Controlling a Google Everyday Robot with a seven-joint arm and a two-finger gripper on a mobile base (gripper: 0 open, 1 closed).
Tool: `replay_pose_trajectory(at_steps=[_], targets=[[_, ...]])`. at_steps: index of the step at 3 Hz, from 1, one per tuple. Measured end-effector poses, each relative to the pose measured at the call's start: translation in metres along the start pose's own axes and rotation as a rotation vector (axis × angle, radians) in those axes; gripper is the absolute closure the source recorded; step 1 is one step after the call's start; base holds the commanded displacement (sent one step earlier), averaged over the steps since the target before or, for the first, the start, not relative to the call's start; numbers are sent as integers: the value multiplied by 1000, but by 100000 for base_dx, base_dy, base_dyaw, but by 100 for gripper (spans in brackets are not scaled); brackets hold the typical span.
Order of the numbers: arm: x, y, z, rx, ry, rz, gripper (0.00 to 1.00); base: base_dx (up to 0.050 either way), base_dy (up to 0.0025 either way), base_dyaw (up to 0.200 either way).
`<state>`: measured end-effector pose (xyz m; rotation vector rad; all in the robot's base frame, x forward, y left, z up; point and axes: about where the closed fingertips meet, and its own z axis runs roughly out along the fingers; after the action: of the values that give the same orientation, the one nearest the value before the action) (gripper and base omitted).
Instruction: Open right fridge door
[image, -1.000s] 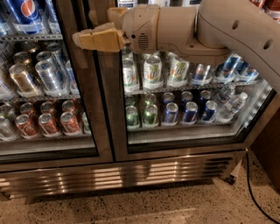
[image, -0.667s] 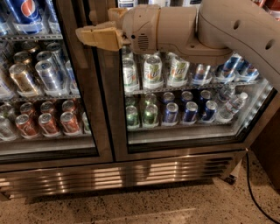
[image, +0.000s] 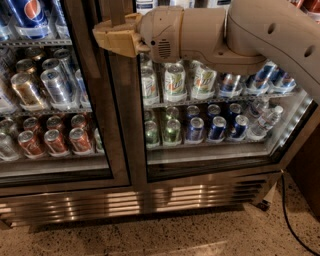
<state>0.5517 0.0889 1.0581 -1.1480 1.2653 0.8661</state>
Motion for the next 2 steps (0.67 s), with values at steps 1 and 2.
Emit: replay_pose_trajectory(at_steps=[1,2], targets=[[0,0,0,0,0,0,100,0,0,0],[-2,2,-2,-1,6,2,82,0,0,0]])
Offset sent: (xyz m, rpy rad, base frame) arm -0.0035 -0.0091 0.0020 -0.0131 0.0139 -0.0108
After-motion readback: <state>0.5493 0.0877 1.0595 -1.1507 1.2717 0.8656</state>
